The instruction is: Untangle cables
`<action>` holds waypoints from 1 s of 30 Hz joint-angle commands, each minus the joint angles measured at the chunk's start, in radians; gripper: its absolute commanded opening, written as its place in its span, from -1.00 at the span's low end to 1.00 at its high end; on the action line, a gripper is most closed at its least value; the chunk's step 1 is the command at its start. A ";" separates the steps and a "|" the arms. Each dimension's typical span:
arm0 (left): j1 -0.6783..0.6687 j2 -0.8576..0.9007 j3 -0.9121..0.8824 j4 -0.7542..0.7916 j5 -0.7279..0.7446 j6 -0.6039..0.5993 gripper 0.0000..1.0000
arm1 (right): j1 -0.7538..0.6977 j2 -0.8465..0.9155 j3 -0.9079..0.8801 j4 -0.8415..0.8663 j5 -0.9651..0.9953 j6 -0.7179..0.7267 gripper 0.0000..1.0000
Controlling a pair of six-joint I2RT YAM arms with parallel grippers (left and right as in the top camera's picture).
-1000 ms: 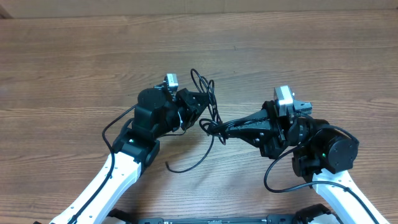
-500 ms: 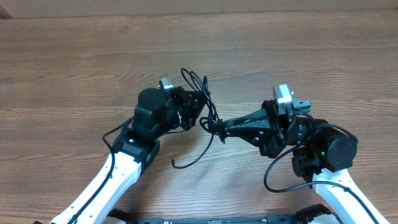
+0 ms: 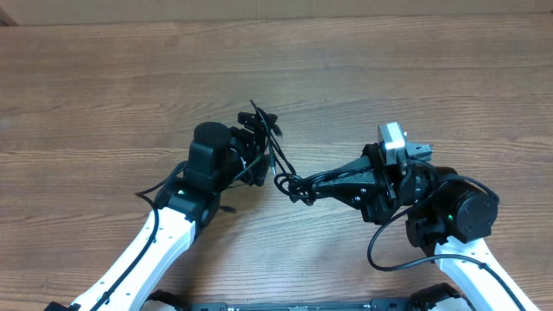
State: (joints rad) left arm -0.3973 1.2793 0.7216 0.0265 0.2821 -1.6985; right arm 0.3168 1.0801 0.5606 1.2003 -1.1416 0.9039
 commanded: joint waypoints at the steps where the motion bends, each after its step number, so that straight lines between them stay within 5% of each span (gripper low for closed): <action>1: 0.031 0.009 -0.001 -0.030 -0.046 0.027 1.00 | 0.008 -0.022 0.017 0.009 -0.003 0.007 -0.93; 30: 0.334 0.009 -0.001 -0.307 -0.064 0.027 1.00 | 0.008 -0.022 0.017 0.009 -0.003 -0.016 -0.93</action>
State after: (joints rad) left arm -0.0776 1.2793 0.7216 -0.2745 0.2405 -1.6764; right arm 0.3168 1.0798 0.5606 1.2030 -1.1484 0.8894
